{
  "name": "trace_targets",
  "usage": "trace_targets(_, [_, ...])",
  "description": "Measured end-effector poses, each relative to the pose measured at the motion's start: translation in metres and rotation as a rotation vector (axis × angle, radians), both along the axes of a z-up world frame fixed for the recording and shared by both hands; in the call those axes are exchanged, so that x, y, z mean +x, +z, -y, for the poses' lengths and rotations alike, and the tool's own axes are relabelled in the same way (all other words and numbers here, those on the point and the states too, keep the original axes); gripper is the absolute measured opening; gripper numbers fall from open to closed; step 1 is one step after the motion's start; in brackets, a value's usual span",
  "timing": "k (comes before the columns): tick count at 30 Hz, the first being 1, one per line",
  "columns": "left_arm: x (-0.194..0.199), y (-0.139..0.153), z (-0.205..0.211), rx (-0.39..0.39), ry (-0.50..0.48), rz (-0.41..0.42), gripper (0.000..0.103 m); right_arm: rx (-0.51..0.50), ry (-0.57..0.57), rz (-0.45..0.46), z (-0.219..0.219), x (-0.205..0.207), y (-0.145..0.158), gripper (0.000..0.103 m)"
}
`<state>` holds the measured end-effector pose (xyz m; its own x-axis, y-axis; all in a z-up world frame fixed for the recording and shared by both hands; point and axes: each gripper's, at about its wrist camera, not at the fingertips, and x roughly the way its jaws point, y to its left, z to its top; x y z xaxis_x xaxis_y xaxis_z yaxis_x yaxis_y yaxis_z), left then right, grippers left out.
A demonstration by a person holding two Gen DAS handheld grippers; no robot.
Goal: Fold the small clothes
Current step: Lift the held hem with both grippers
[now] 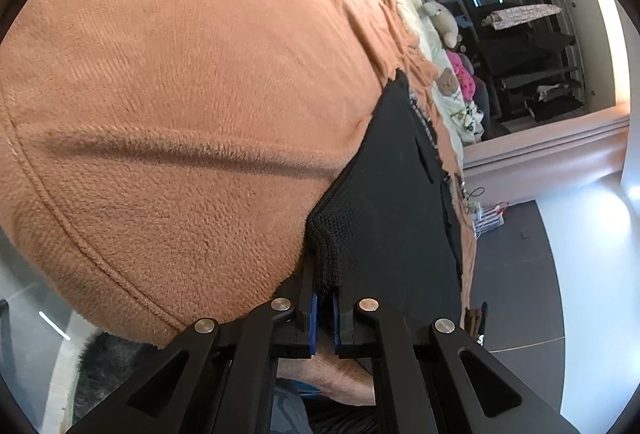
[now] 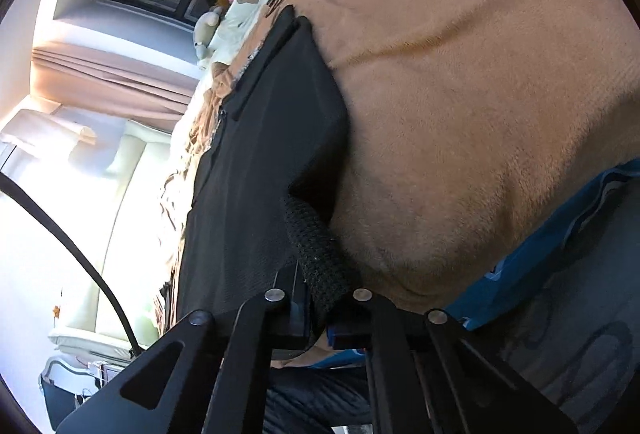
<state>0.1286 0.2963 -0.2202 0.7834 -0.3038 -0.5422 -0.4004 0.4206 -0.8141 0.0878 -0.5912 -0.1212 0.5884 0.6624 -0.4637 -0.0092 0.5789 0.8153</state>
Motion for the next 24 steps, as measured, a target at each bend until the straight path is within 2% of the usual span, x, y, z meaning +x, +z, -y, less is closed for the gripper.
trace_targets(6, [-0.014, 0.027, 0.0, -0.022, 0.019, 0.098, 0.003, 0.017, -0.021, 0.049, 0.006, -0.01, 0.03, 0.0])
trace_targets(15, [-0.032, 0.063, 0.011, -0.033, 0.042, 0.168, 0.003, 0.029, -0.032, 0.141, 0.02, -0.026, 0.062, 0.0])
trace_targets(24, [-0.056, 0.096, 0.021, -0.028, 0.072, 0.218, 0.003, 0.04, -0.029, 0.183, 0.036, -0.046, 0.07, 0.0])
